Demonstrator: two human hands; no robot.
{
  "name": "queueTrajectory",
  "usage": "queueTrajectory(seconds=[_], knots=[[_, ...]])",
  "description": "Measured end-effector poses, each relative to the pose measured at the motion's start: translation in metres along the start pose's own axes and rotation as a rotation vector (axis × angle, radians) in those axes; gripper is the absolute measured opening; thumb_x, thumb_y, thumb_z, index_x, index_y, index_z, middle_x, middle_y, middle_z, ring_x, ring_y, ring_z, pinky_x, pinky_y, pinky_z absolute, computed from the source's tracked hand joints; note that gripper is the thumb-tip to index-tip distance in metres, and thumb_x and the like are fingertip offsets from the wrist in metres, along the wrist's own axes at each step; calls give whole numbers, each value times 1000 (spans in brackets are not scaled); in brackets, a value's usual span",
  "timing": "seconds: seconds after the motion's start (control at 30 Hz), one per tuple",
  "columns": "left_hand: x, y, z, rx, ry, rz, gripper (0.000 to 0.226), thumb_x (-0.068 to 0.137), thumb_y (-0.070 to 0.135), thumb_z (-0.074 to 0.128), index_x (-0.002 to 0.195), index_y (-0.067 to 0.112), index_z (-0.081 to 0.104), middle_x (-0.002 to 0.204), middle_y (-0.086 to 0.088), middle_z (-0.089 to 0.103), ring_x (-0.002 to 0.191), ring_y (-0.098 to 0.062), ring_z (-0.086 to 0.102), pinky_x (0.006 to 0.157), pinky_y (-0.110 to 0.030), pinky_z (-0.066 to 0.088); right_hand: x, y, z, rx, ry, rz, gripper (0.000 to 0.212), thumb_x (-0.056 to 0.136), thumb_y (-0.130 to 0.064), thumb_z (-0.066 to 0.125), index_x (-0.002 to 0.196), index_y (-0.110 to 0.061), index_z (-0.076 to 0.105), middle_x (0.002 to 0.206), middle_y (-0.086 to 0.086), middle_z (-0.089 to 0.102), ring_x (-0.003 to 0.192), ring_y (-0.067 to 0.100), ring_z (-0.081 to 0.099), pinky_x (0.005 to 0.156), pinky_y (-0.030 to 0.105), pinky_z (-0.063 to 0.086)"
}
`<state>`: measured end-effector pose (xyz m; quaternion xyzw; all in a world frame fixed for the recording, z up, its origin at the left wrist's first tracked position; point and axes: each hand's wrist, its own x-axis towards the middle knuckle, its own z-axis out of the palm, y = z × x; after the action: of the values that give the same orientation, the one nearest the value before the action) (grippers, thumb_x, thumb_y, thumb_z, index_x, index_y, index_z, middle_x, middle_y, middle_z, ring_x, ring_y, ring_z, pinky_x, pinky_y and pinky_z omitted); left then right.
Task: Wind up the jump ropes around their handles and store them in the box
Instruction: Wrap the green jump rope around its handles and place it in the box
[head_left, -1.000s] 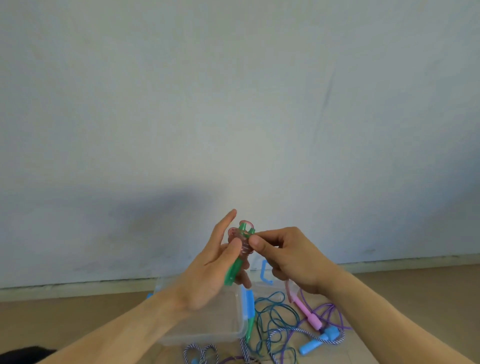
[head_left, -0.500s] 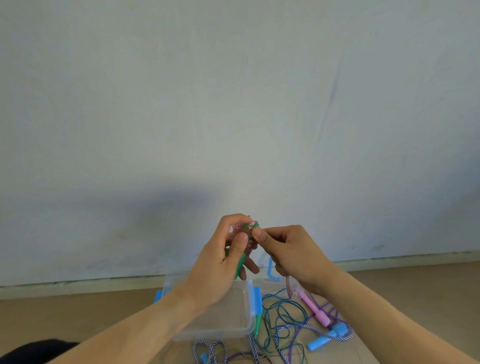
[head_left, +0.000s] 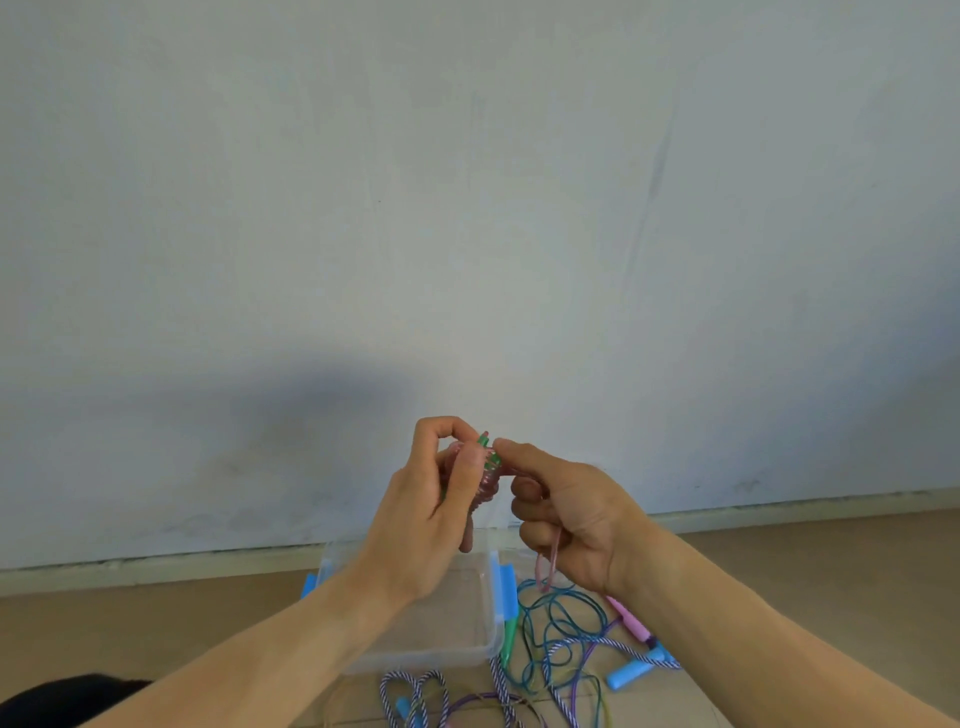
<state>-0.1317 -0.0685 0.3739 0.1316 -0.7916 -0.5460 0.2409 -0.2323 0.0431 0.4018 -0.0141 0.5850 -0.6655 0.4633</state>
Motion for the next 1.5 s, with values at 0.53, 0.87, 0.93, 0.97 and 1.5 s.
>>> queueTrajectory(seconds=[0.53, 0.87, 0.93, 0.97, 1.5], knots=[[1, -10, 0, -64, 53, -142, 33, 98, 24, 37, 85, 9, 63, 62, -5, 57, 44, -16, 46, 41, -25, 36, -5, 10, 14, -177, 54, -38, 19, 82, -18, 73, 73, -10, 59, 55, 0, 37, 45, 10, 22, 39, 22, 21], [15, 3, -5, -598, -31, -493, 43, 100, 33, 32, 111, 16, 70, 64, -16, 54, 35, -22, 41, 42, -24, 35, -9, -13, -14, -1160, -32, -507, 27, 96, -37, 56, 84, -21, 75, 52, 2, 44, 48, 10, 36, 47, 21, 31], [19, 7, -13, -707, -38, -517, 43, 100, 35, 31, 114, 15, 67, 64, -12, 52, 34, -21, 38, 40, -22, 34, -10, -14, -17, -1204, -49, -508, 23, 97, -39, 55, 93, -28, 75, 62, 10, 58, 55, 12, 46, 53, 26, 38], [20, 7, -18, -716, -26, -522, 43, 99, 35, 31, 114, 13, 65, 64, -12, 52, 34, -21, 38, 40, -22, 33, -12, -14, -17, -1226, -61, -516, 23, 98, -39, 54, 97, -27, 74, 69, 11, 63, 56, 12, 47, 55, 26, 40], [12, 8, -4, -24, 88, -361, 40, 102, 20, 44, 68, 5, 59, 44, -7, 57, 34, -22, 51, 34, -27, 39, -39, -30, -21, -1204, -461, -521, 57, 75, 0, 76, 127, -21, 62, 108, -6, 69, 101, 5, 66, 97, 26, 51]])
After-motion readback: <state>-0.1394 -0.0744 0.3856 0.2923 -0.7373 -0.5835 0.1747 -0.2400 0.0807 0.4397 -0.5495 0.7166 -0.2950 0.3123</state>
